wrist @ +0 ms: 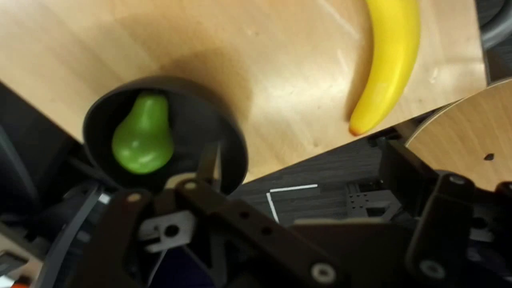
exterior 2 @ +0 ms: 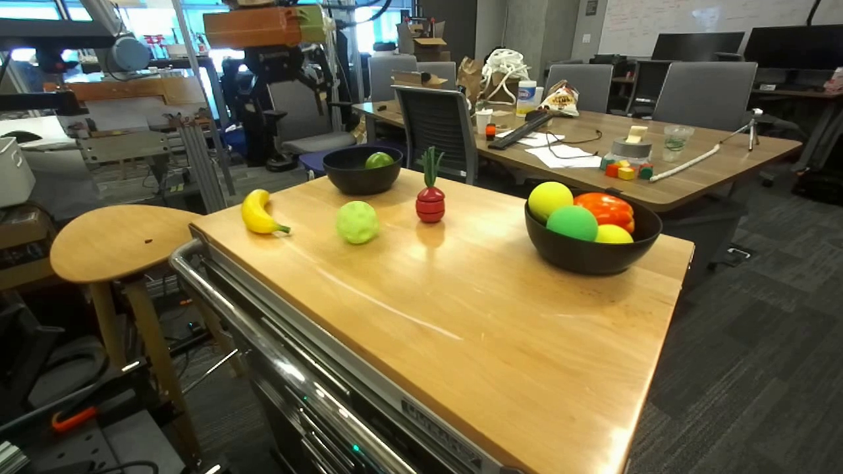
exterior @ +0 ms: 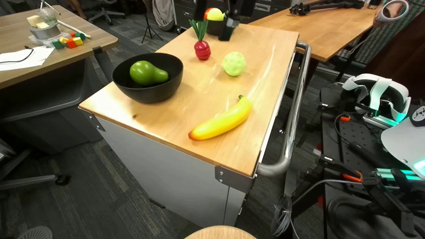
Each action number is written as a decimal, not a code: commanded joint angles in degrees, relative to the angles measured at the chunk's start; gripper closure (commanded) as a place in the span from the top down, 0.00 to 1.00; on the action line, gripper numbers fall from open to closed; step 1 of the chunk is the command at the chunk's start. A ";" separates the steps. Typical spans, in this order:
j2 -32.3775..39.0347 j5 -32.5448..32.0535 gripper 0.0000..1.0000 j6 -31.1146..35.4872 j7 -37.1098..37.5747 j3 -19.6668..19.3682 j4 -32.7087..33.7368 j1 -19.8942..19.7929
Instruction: Take the fruits and vegetables out of the bowls and put them on the table
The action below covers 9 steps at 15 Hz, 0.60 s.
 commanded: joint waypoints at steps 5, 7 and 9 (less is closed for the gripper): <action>11.51 0.20 1.00 13.35 -0.52 -1.81 11.03 -0.20; 15.15 0.24 1.00 13.81 -0.48 -1.51 13.47 -1.11; 18.54 -0.08 1.00 14.10 -0.10 -0.97 15.60 -2.22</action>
